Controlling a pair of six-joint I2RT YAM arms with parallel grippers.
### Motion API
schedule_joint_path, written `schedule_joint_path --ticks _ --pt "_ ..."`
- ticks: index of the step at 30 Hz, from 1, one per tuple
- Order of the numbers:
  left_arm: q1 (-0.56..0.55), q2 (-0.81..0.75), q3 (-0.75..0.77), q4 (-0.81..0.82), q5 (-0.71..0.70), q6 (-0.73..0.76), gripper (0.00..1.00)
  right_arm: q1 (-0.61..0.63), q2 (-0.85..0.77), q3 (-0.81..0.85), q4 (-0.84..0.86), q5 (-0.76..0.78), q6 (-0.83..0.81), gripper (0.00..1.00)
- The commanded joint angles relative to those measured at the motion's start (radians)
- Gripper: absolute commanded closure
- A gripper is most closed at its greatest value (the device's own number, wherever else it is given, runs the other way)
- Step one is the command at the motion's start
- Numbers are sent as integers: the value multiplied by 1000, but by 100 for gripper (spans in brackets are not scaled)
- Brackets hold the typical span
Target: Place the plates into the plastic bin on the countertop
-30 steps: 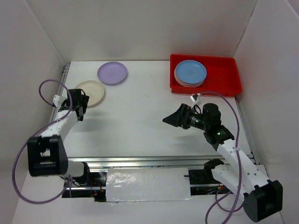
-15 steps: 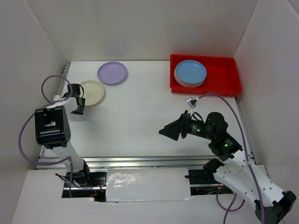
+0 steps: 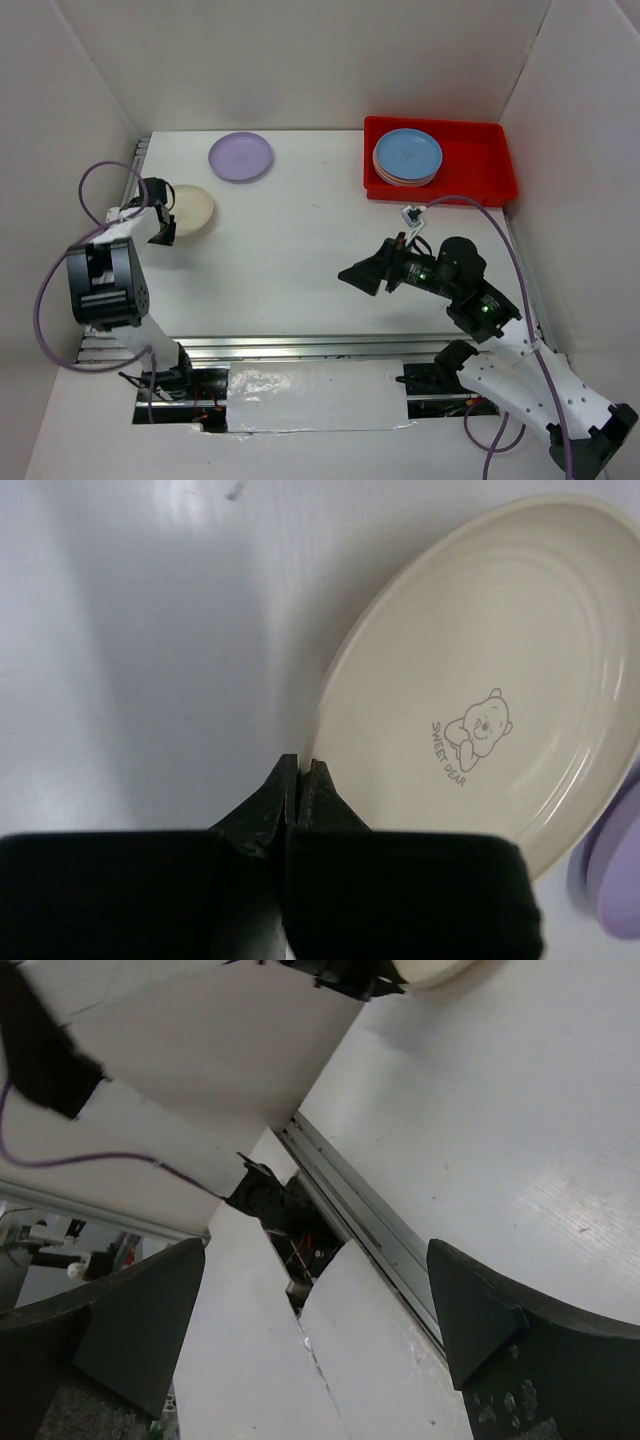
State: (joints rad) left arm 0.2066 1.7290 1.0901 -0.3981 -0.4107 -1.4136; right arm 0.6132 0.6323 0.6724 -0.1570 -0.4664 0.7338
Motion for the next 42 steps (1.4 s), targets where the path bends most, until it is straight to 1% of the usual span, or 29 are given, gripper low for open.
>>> schedule_joint_path --ticks 1,2,3,4,5,6,7,8,9,10,11,14,18,21,24,25,27,28,29,30,31,32,33,34,37,38,40,41,42 --pt "-22 -291 -74 -203 -103 46 100 23 131 58 43 54 -28 0" --pt "-41 -357 -111 -176 -97 88 100 25 223 94 46 67 -37 0" --pt "-82 -484 -152 -74 -61 150 100 29 274 122 42 101 -39 0" --pt "-97 -538 -229 -9 -7 286 100 36 320 150 48 110 -42 0" --pt "-119 -577 -255 25 116 321 100 34 411 209 57 121 -46 0" --pt "-159 -629 -277 78 178 368 100 36 464 249 50 138 -48 0" --pt "-183 -635 -291 79 241 452 100 37 512 294 37 167 -57 0" --pt "-196 -635 -286 55 280 478 100 42 609 396 -11 196 -82 0" --pt "-272 -625 -288 50 339 516 100 45 660 455 -48 228 -91 0" --pt "-295 -615 -289 33 357 574 100 46 708 504 -108 283 -124 0" --pt "-314 -611 -292 16 358 587 100 54 810 601 -146 319 -137 0" --pt "-345 -681 -357 31 403 653 100 65 965 706 -237 391 -158 0" --pt "-348 -737 -368 27 472 685 100 86 1041 671 -207 439 -136 2" --pt "-354 -755 -368 13 519 697 100 109 1107 671 -220 451 -131 9" --pt "-357 -772 -365 5 530 702 100 131 1139 652 -188 423 -125 20" --pt "-357 -770 -361 1 538 705 100 134 1142 633 -178 416 -123 30" --pt "-357 -763 -346 -13 541 714 100 145 1150 628 -173 402 -116 43" --pt "-358 -760 -342 -15 541 713 100 146 1153 632 -176 406 -114 86" --pt "-358 -758 -326 -33 530 713 100 149 1147 628 -179 440 -106 100" --pt "-357 -755 -316 -48 517 708 69 151 1130 621 -176 451 -97 100" --pt "-357 -761 -305 -68 460 699 38 146 1120 616 -173 459 -96 100" --pt "-358 -766 -285 -115 432 671 1 134 1110 618 -179 463 -91 100" --pt "-355 -776 -276 -137 415 664 1 116 1101 621 -200 497 -79 100" --pt "-354 -801 -265 -162 341 650 1 49 1084 634 -214 503 -73 100" --pt "-352 -889 -233 -257 259 604 1 -105 1035 656 -236 493 -34 100" --pt "-354 -919 -242 -272 245 585 1 -215 1026 664 -234 489 -21 100" --pt "-352 -988 -274 -236 282 593 1 -320 1011 705 -236 515 21 100" --pt "-354 -1000 -306 -228 305 590 1 -408 1017 726 -240 531 39 100" --pt "-355 -1003 -318 -220 312 591 1 -449 1046 775 -248 540 71 100"
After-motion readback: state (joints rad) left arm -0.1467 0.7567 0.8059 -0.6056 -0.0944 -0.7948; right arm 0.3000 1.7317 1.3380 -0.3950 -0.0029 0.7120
